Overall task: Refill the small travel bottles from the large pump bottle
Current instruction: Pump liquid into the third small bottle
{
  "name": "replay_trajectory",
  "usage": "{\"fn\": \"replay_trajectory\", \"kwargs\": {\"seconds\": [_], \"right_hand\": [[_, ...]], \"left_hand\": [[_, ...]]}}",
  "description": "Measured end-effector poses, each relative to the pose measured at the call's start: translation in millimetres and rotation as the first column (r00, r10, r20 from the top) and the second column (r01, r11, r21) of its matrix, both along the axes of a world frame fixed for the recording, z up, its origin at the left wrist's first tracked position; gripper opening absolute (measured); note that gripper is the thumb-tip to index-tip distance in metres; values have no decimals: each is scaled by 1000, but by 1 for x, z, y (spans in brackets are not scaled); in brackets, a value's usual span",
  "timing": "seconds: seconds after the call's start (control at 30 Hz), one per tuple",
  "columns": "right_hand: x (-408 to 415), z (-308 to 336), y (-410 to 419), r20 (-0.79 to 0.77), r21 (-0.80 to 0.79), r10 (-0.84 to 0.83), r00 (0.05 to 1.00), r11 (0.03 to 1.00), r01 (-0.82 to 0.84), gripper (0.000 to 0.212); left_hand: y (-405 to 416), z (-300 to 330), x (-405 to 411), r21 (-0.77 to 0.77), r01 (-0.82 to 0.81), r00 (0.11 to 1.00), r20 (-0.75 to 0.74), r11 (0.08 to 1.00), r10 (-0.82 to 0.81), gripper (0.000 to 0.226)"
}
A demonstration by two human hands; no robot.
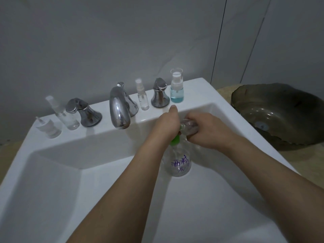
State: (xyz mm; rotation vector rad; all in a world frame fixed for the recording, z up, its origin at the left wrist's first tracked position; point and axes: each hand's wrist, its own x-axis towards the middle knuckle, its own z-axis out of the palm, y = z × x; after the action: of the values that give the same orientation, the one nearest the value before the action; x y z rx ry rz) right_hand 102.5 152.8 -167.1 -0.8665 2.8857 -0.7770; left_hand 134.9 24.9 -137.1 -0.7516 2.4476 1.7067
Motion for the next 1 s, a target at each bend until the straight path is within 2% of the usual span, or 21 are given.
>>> {"fn": "replay_trajectory", "kwargs": {"seconds": [0.1,0.23,0.43,0.6,0.77,1.0], "right_hand": [[0,0,-1,35,-28,2,999,1000,-1,27],[2,1,-1,60,-85,15,998,996,-10,20],[4,4,1,50,-115,30,998,993,-24,22],[4,5,1,35,-53,44,998,998,-42,21],[2,7,1,-9,0,45,999,999,-45,24],[2,7,1,-60,30,67,996,997,-65,21]], "left_hand": [[1,-1,0,-4,-16,1000,8,1000,16,56],[3,8,2,71,-29,999,39,997,26,51],[5,13,9,8,-8,997,74,1000,8,42],[6,7,6,-80,-12,1000,6,997,12,31],[10,7,6,-64,-49,998,36,997,51,45],[11,8,7,-32,-37,998,58,999,39,51]]}}
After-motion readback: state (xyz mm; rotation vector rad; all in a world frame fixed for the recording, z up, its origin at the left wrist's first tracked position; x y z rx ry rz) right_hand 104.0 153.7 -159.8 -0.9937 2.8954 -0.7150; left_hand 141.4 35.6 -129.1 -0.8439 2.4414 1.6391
